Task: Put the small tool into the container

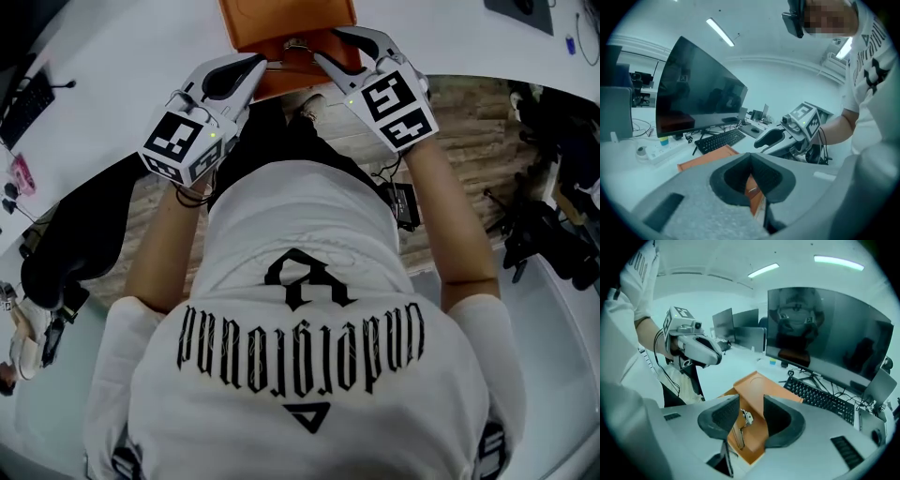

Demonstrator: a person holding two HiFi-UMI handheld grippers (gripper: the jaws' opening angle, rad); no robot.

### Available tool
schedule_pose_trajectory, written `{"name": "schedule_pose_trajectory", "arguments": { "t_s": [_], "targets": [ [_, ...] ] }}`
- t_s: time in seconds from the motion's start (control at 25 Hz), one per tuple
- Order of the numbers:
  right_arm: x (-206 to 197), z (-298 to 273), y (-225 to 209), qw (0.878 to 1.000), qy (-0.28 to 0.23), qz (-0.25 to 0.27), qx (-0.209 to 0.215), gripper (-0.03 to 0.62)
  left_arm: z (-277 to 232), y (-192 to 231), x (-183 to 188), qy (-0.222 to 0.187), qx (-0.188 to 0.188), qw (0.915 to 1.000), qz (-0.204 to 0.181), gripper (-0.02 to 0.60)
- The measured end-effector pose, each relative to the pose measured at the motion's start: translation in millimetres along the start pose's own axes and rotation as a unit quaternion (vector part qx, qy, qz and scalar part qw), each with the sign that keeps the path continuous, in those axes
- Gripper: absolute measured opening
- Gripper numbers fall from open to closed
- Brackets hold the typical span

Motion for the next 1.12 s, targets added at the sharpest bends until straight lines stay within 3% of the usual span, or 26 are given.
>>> {"name": "schedule_pose_trajectory", "arguments": {
  "t_s": [0.16, 0.32, 0.68, 0.88, 1.12],
  "targets": [
    [27.0, 36.4, 12.5, 0.998, -0.050, 0.020, -0.016, 0.154, 0.6, -31.0, 25.3, -0.027, -0.011, 0.9993, -0.022, 0.015],
    [48.7, 78.0, 17.5, 0.995, -0.087, 0.052, -0.022, 0.106, 5.3, -57.0, 59.7, -0.065, 0.000, 0.9973, -0.034, 0.015],
    [102.6, 159.0, 30.6, 0.974, -0.196, 0.095, -0.060, 0.074, 24.3, -109.7, 134.2, -0.157, 0.000, 0.9865, -0.047, 0.015],
    [119.3, 193.4, 34.0, 0.959, -0.268, 0.065, -0.062, 0.049, 34.8, -130.3, 150.1, -0.170, 0.005, 0.9823, -0.077, 0.015],
    [124.5, 205.3, 32.5, 0.955, -0.288, 0.049, -0.054, 0.017, 46.9, -137.6, 157.9, -0.166, 0.013, 0.9814, -0.096, 0.015]
  ]
}}
Point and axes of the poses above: the fingertips, and each gripper's own axes: z backward along the fingers, y to its left, x out of its top, the point moved 9 cm from there along z, backward along the fingers, and after that the axes turned 14 degrees about -y, right-handed, at the moved point
